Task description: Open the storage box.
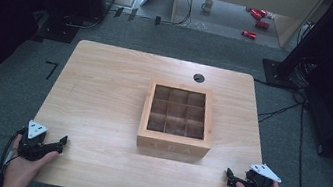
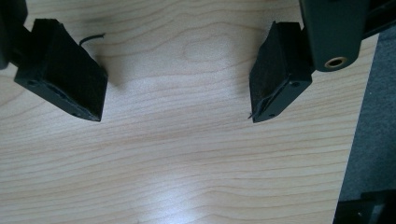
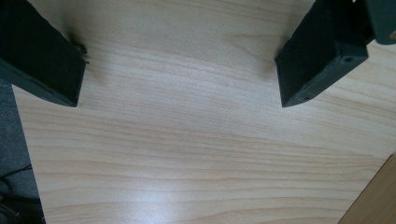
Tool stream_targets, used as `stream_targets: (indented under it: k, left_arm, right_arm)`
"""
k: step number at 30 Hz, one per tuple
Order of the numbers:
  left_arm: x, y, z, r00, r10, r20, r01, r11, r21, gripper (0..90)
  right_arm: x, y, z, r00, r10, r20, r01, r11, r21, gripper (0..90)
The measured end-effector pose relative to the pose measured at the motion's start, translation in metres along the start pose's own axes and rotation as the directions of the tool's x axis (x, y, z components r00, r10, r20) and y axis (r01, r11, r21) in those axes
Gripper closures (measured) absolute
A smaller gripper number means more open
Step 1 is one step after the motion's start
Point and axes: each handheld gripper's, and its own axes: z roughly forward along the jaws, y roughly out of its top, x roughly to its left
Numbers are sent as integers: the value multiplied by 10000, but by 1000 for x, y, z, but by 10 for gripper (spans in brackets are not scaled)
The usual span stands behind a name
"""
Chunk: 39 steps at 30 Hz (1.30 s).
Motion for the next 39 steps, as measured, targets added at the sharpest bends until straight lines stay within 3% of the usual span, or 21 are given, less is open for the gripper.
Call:
stream_targets:
  k: [5, 6, 11, 12, 15, 19, 39]
  left_arm:
    - [-3, 4, 1, 10000, -79, -3, 79, 9995, 290, 151]
    - [-8, 7, 1, 9996, -127, 267, 119, 9996, 274, 149]
    - [-21, 18, -2, 9978, 64, 655, -61, 10000, -45, 140]
    - [-27, 22, -3, 9958, 43, 917, -26, 9998, -187, 140]
    - [-35, 27, -3, 9943, 181, 1049, -155, 9996, -256, 140]
    - [-55, 40, -3, 9877, 513, 1477, -453, 9980, -439, 141]
    - [-110, 74, 7, 9609, 1227, 2483, -1041, 9908, -870, 146]
  right_arm:
    - [0, 0, 0, 10000, 0, -1, 0, 10000, -1, 7]
    - [0, 0, 0, 10000, 1, -2, -1, 10000, -1, 6]
    - [0, 0, 0, 10000, -2, -8, 2, 10000, -1, 6]
    - [0, 0, 0, 10000, -12, -16, 12, 10000, 5, 5]
    - [0, 0, 0, 10000, -30, -22, 30, 10000, -6, 5]
    - [0, 0, 0, 10000, -34, -23, 34, 10000, -7, 5]
    - [0, 1, 1, 10000, -20, -36, 20, 10000, 10, 4]
